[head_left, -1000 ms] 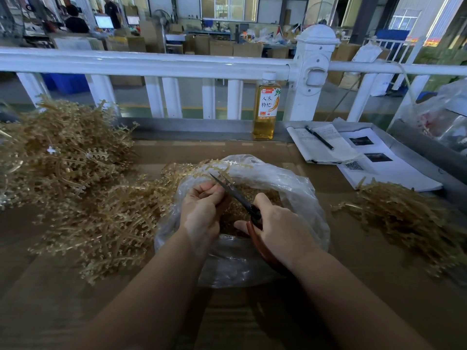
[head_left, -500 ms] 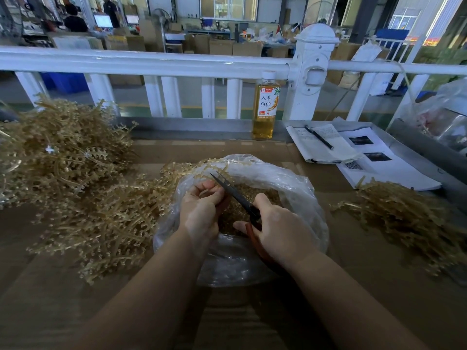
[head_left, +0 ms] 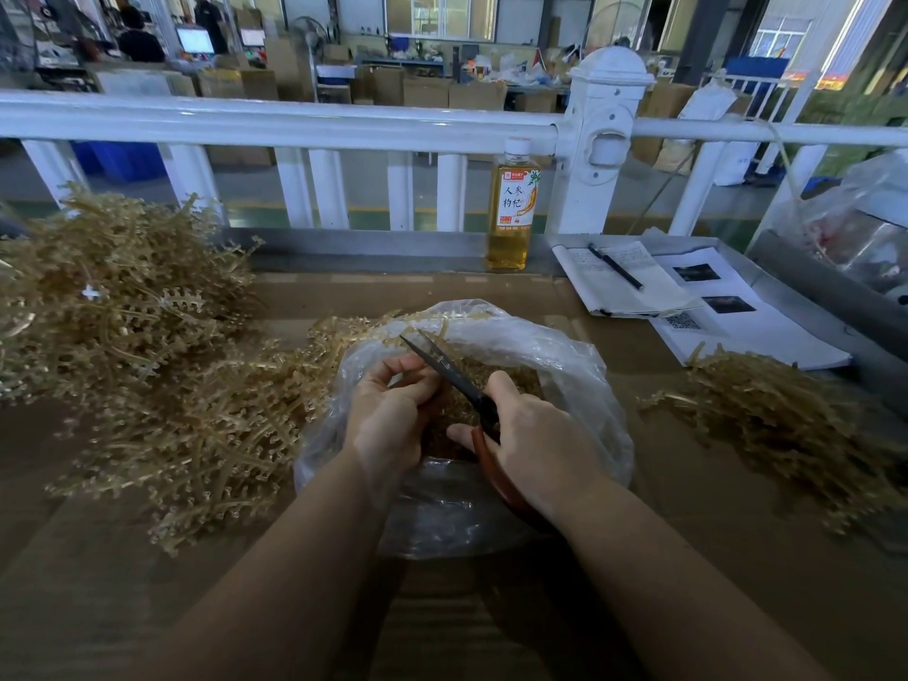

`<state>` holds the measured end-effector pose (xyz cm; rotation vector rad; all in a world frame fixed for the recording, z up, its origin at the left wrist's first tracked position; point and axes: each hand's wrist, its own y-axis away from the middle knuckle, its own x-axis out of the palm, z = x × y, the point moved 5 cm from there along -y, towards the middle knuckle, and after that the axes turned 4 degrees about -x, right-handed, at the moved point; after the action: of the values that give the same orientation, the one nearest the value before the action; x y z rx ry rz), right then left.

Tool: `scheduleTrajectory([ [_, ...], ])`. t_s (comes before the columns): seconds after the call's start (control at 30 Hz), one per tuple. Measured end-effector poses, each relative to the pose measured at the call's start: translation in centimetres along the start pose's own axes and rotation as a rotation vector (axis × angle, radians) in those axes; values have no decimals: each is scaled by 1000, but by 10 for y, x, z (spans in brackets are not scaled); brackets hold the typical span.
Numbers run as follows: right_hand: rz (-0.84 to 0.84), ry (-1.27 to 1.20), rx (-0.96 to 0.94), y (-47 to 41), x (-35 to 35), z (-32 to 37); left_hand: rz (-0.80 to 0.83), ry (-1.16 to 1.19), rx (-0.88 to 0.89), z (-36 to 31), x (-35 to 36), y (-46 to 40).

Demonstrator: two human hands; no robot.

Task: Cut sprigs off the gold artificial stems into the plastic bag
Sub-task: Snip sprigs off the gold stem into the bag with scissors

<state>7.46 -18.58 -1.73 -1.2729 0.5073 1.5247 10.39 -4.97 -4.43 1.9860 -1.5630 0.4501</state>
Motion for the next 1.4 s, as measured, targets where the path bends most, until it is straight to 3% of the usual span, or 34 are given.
scheduleTrajectory([
  [0.4,-17,45,-14,1,-2,1,8,-22,-13,-1,1,2],
  [0.63,-44,-138,51,-2,-12,0,85,0,-70,-4,4,8],
  [0.77,18,-117,76,-2,-9,0,49,20,-65,-7,5,10],
  [1.13,29,-127,88,-2,-8,-2,122,10,-100,-6,7,9],
  [1.4,9,-94,52,0,-7,0,81,21,-134,-2,3,6],
])
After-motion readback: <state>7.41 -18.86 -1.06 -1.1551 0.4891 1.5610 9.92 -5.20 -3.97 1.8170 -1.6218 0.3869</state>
